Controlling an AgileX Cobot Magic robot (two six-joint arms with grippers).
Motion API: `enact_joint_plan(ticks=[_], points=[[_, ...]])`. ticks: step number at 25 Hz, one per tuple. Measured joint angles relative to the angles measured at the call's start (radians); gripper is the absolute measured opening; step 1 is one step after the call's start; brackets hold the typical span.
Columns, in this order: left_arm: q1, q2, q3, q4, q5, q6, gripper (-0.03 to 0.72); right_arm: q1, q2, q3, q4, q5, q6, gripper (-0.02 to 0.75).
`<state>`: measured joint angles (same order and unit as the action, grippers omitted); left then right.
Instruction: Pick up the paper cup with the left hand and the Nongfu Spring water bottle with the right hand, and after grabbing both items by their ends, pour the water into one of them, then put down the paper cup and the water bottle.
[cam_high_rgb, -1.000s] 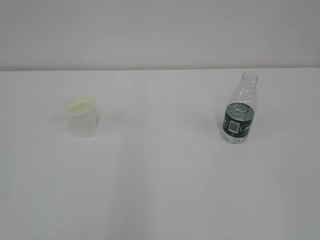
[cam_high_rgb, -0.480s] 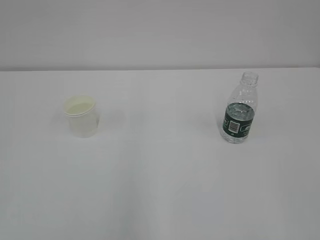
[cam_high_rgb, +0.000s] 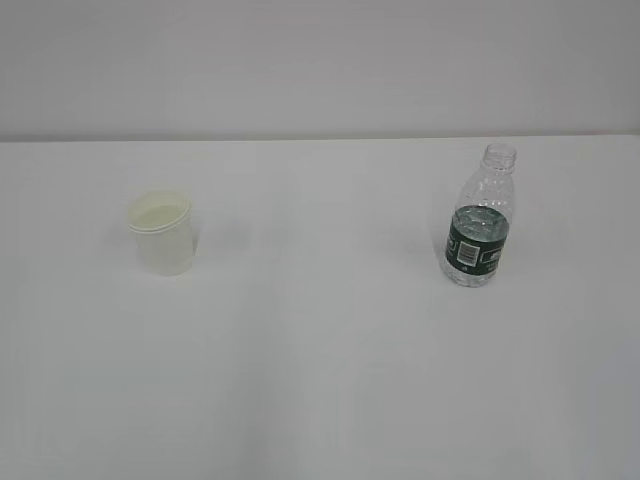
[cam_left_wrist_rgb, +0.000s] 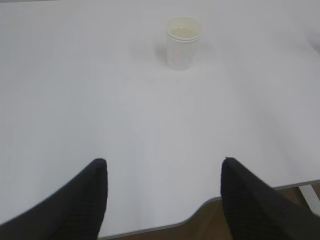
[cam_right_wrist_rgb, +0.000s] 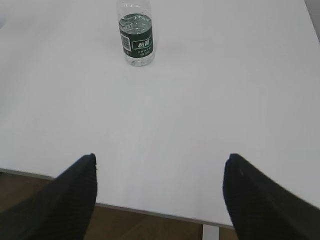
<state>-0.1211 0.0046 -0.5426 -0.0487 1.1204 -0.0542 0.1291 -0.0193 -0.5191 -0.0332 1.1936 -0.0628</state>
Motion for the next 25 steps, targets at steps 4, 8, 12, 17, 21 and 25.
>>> enact_joint_plan(ticks=[4, 8, 12, 17, 21, 25], points=[[0.0, 0.0, 0.011, 0.008, -0.007, 0.0, 0.505, 0.0, 0.0, 0.019, -0.005, -0.03, 0.0, 0.587], [0.0, 0.0, 0.011, 0.008, -0.007, 0.0, 0.505, 0.0, 0.0, 0.023, -0.008, -0.042, 0.0, 0.587], [0.0, 0.0, 0.011, 0.008, -0.007, 0.0, 0.505, 0.0, 0.0, 0.023, -0.009, -0.044, 0.0, 0.587], [0.0, 0.0, 0.011, 0.008, -0.008, 0.0, 0.505, 0.0, 0.0, 0.023, -0.011, -0.044, -0.001, 0.587], [0.0, 0.0, 0.011, 0.008, -0.008, 0.0, 0.505, 0.0, 0.0, 0.023, -0.011, -0.044, -0.002, 0.587], [0.0, 0.0, 0.011, 0.008, -0.008, 0.0, 0.505, 0.0, 0.0, 0.023, -0.011, -0.044, -0.002, 0.587]])
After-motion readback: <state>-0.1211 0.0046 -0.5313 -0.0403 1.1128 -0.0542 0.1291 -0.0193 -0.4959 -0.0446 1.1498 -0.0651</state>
